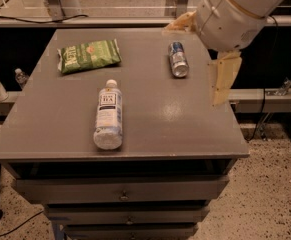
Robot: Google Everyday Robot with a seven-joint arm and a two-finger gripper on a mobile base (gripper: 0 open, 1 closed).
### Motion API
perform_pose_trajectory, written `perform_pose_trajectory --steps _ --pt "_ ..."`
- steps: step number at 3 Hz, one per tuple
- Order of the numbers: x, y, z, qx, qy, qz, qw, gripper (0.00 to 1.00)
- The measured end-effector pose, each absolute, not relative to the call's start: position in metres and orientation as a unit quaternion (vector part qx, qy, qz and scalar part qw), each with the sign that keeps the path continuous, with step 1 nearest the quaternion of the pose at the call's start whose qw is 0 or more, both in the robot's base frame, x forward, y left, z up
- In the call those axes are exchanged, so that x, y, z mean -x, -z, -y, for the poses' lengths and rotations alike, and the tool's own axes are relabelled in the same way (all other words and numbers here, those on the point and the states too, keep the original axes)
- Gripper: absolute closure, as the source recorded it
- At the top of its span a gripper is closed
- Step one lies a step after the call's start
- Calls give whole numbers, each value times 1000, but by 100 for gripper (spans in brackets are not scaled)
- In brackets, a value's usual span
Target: Place blue plastic bottle upright
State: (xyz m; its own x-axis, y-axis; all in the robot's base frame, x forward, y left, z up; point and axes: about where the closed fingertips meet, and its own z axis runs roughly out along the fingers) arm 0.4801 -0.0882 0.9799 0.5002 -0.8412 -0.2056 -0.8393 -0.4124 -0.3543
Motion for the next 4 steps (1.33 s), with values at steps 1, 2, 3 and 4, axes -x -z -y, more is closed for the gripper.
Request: perform_pose_trajectory --steps 1,2,3,4 --pt "-505 -977 69 868 13 -449 212 0" --pt "-519 -961 44 897 5 -385 216 0" --pt "-520 -933 8 925 -12 -308 221 0" --pt "-520 -917 -28 943 -25 -242 225 0"
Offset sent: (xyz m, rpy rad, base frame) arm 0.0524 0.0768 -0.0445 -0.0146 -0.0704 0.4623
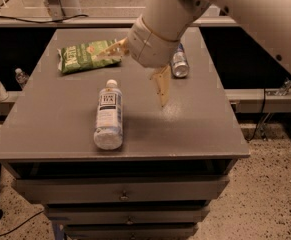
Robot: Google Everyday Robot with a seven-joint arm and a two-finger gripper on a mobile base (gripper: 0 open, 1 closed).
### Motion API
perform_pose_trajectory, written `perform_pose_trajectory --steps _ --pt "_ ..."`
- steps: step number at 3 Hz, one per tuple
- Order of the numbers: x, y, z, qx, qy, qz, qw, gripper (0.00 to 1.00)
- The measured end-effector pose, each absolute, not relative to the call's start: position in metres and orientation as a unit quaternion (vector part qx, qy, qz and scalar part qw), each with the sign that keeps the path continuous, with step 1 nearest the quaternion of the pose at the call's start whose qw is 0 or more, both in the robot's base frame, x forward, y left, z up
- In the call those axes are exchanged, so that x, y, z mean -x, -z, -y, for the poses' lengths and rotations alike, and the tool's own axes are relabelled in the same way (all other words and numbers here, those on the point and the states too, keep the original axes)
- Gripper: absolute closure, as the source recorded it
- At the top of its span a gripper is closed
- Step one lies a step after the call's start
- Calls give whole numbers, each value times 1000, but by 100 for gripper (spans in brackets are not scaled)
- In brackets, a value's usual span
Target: Place blue plastic bottle upright
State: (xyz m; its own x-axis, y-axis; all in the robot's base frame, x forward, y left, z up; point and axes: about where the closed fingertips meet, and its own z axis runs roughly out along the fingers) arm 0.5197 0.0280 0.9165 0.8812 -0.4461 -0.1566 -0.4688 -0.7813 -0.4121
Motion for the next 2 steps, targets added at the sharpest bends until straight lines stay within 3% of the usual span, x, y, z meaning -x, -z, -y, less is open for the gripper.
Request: perform_pose_trajectory --steps 2 --pt "-515 -884 -80 971 -17 -139 192 0"
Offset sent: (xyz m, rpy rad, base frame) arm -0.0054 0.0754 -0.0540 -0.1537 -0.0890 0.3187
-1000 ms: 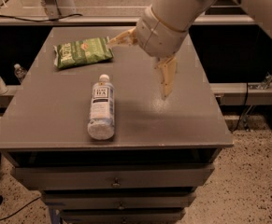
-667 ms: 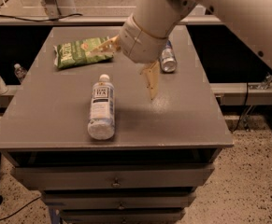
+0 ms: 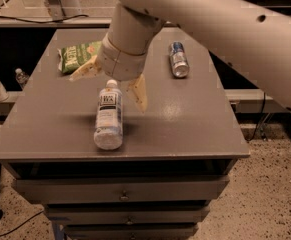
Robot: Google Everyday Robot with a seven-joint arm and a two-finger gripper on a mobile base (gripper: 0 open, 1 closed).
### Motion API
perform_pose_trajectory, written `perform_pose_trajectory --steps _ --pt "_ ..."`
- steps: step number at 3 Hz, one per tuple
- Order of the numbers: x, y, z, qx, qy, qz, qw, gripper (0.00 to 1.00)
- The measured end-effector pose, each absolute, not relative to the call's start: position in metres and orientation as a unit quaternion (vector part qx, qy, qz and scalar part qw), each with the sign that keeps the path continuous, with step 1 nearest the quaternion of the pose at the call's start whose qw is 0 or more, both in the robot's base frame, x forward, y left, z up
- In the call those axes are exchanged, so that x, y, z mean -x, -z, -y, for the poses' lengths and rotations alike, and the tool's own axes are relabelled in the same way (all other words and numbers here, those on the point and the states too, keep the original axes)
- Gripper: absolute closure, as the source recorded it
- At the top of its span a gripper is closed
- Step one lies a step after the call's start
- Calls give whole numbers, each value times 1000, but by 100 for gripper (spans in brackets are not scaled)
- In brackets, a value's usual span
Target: Place blue plastic bottle upright
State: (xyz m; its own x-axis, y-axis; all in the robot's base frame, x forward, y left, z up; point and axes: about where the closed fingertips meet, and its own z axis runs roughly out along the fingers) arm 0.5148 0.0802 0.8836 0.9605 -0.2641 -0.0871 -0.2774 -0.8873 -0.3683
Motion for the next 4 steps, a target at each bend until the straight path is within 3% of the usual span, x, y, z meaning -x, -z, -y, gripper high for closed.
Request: perform_pose_trajectory --steps 2,3,4 --pt "-525 -856 -86 988 21 -89 124 0" --pt "-532 -850 -82 992 37 -75 96 18" --pt "-534 -847 -78 994 42 -63 74 43"
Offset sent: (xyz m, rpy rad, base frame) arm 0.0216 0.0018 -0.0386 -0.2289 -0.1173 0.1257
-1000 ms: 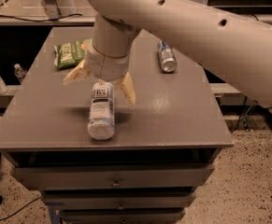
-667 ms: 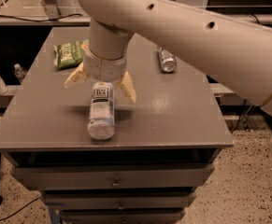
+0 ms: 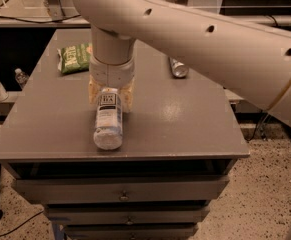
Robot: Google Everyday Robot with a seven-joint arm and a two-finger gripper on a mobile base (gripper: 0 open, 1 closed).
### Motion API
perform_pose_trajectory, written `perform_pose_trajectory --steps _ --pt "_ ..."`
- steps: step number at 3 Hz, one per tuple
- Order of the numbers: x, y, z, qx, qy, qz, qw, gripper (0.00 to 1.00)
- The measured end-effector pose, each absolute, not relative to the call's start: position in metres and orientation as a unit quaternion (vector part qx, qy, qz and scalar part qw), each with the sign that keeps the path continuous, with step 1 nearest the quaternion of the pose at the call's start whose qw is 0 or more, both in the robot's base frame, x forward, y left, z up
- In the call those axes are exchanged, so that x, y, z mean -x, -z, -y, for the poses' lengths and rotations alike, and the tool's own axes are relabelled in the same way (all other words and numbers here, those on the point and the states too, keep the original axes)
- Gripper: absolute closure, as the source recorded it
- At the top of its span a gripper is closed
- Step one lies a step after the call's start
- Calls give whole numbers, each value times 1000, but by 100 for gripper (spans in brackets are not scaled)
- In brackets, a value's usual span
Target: Place blue plastic bottle upright
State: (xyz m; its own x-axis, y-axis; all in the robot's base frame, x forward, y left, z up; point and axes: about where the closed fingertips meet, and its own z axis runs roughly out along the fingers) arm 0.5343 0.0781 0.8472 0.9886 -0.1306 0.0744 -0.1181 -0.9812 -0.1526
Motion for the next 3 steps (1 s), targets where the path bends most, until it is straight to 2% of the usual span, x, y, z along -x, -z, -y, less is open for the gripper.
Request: perform_pose_trajectory --steps 2,3 --pt "-535 -846 -72 996 48 -57 50 88" --pt "-536 -856 -71 996 57 -55 43 100"
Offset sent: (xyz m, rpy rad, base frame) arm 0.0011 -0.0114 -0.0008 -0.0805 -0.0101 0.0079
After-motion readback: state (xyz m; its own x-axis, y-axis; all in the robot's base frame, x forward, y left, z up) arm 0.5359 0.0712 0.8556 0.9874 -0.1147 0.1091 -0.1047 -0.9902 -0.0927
